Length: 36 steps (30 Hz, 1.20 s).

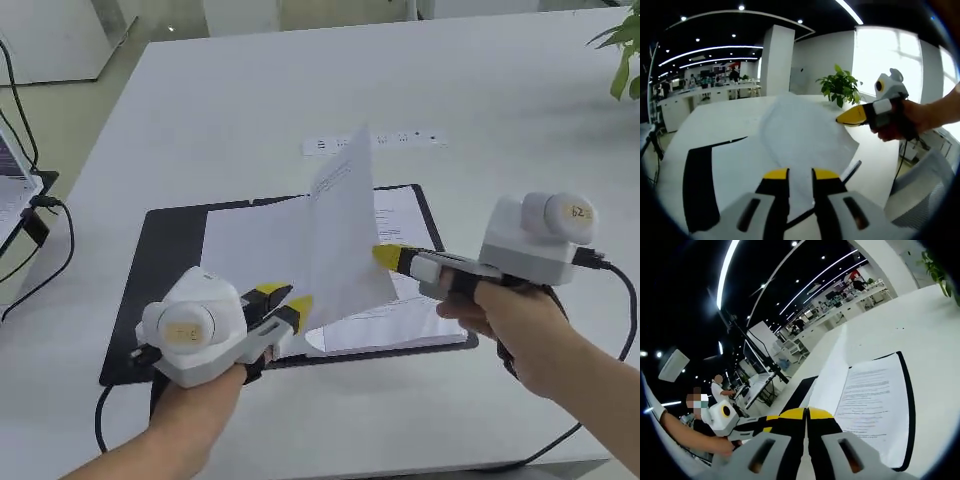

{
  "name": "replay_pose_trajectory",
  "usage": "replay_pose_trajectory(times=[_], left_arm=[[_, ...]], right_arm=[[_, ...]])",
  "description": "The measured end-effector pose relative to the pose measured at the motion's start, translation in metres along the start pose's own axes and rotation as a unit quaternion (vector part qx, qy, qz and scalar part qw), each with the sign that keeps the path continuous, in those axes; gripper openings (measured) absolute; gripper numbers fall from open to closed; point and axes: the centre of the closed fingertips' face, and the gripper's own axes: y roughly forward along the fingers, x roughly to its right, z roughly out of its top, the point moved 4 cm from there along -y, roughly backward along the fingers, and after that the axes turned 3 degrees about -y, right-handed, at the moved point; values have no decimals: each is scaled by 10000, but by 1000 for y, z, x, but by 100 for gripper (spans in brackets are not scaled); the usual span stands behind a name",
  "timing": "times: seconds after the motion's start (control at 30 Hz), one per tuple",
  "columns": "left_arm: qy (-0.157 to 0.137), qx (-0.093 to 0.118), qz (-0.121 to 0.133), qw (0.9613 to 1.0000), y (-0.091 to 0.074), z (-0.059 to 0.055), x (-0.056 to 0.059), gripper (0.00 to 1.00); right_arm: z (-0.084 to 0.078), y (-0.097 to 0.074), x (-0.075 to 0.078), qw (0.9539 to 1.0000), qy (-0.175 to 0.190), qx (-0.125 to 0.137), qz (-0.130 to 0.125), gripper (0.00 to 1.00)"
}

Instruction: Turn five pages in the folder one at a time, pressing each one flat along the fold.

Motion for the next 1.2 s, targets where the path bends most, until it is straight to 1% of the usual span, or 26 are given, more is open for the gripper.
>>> replay_pose_trajectory(times=[0.13,0.23,0.4,0.6,0.77,0.8,0.93,1.0,1.07,1.13,1.2], left_arm=[[-47,70,179,9998,-19,0,-18,16],[-74,93,242,9996,-31,-1,-28,16],[-126,123,429,9989,-49,-2,-45,17],[-204,178,616,9977,-69,-6,-65,17],[-252,181,741,9968,-84,-11,-79,18],[-264,169,769,9965,-87,-12,-82,18],[-321,171,876,9955,-97,-15,-92,18],[-338,178,936,9949,-102,-17,-97,18],[-381,144,958,9946,-105,-20,-100,18],[-396,126,984,9943,-108,-22,-99,18],[-412,83,1000,9941,-110,-25,-101,18]], right_arm=[[-2,17,-18,9999,-60,-30,144,0],[-6,29,-28,9997,-114,-89,200,0],[-14,48,-42,9992,-160,-202,298,0],[-26,73,-55,9984,-242,-391,315,0],[-35,90,-63,9976,-266,-537,358,0],[-37,94,-63,9972,-269,-575,385,0],[-45,107,-68,9963,-272,-713,402,0],[-52,114,-67,9951,-374,-843,360,0],[-58,122,-66,9940,-411,-945,356,0],[-67,130,-64,9924,-448,-1105,309,0],[-74,138,-61,9904,-575,-1227,265,0]])
